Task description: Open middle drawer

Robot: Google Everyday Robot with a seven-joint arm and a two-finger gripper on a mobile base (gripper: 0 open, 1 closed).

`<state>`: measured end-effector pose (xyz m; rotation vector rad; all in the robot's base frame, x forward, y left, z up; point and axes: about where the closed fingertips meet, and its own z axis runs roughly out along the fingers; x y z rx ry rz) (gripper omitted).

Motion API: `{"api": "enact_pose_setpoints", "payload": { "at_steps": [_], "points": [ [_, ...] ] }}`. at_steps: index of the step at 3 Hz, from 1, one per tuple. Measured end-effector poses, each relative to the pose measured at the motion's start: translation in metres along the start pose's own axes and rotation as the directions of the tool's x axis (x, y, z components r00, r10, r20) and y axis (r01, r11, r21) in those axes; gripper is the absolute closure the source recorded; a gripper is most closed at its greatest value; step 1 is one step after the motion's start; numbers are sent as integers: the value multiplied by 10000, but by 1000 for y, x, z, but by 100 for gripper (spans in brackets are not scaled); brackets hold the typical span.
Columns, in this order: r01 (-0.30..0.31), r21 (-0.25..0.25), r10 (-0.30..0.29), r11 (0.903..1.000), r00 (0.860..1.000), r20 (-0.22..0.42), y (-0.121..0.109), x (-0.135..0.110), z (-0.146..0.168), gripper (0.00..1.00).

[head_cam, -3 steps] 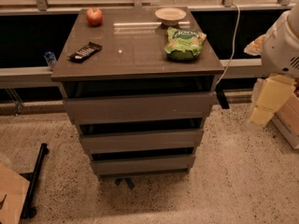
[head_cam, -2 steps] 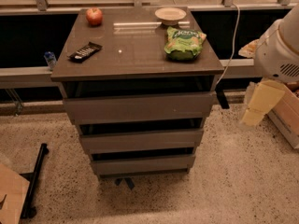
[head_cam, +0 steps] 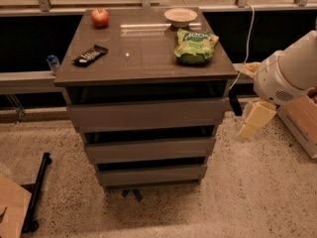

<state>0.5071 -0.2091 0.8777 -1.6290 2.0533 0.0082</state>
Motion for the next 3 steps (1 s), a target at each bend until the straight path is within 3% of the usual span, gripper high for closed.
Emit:
{"api": "enact_pose_setpoints", "payload": {
  "at_steps": [1,3],
  "points": [
    [57,36,-57,10000,10000,-68,1,-2,3,0],
    [67,-482,-12,9988,9936,1133,27,0,98,0]
  ]
}}
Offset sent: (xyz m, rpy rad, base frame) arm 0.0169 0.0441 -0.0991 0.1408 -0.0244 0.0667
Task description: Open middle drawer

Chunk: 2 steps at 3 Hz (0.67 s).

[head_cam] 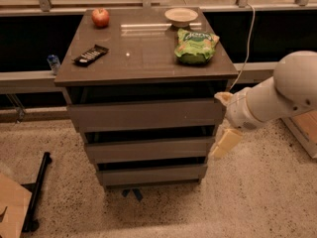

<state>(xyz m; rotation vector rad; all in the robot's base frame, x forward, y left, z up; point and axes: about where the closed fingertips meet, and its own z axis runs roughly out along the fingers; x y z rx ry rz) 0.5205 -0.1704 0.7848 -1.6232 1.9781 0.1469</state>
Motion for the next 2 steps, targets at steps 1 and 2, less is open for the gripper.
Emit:
{"api": "enact_pose_setpoints", "payload": {
  "at_steps": [1,2],
  "points": [
    [-593,-256,605,9979,9971,467,9,28,64,0],
    [-1159,-370,1185,9926,9900,760,12,50,102,0]
  ]
}}
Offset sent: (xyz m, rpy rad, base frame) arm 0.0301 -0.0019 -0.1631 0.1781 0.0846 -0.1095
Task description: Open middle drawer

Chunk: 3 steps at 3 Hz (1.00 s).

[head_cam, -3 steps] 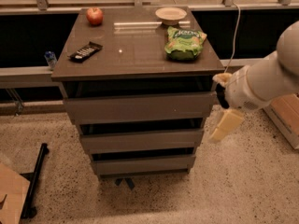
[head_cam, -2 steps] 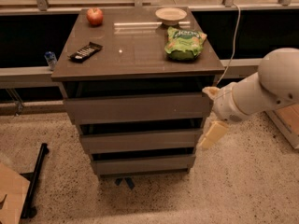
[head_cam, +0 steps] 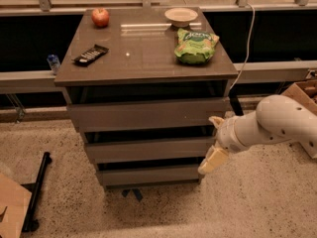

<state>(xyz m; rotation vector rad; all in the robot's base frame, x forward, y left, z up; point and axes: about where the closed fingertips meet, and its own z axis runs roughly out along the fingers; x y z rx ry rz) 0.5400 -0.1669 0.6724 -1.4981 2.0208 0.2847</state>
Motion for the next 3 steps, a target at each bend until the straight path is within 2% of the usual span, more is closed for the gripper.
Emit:
{"api": "enact_pose_setpoints", "payload": {
  "at_steps": [2,3],
  "points": [
    [9,-206,-13,9998,9999,-163,5,1,8,0],
    [-198,-212,194,9996,9997,-168,7,11,34,0]
  ]
}}
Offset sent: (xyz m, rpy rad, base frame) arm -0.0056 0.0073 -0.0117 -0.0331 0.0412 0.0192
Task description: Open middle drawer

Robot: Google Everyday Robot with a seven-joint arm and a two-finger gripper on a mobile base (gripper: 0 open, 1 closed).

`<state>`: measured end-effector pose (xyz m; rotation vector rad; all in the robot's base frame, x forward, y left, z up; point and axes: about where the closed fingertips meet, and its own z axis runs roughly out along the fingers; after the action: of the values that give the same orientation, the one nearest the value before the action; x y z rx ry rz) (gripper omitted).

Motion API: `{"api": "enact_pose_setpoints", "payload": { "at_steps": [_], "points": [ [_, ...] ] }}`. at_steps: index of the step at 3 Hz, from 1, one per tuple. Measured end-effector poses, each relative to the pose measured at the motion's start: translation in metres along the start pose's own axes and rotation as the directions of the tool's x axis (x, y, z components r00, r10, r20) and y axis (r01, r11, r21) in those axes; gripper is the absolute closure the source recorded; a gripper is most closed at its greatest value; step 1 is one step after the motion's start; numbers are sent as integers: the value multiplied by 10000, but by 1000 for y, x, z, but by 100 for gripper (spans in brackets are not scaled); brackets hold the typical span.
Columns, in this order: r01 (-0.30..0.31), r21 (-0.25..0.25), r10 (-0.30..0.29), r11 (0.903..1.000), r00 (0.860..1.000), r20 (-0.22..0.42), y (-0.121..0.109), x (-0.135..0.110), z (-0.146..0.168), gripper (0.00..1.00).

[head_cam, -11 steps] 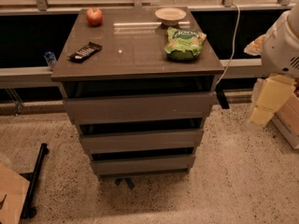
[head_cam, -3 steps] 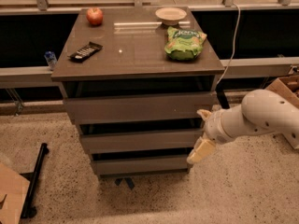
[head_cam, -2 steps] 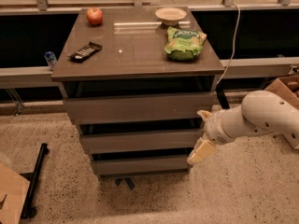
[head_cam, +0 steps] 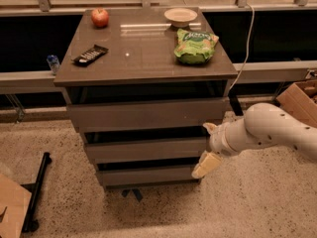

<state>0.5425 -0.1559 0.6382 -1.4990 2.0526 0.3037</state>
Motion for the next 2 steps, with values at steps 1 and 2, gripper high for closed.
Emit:
{"api": "enact_pose_setpoints", "payload": {
  "at_steps": [1,2],
  "points": [
    [-373,144,372,9992,9993,59,-12,18,36,0],
    [-587,188,586,9981,9983,31,-29,36,70,0]
  ]
}}
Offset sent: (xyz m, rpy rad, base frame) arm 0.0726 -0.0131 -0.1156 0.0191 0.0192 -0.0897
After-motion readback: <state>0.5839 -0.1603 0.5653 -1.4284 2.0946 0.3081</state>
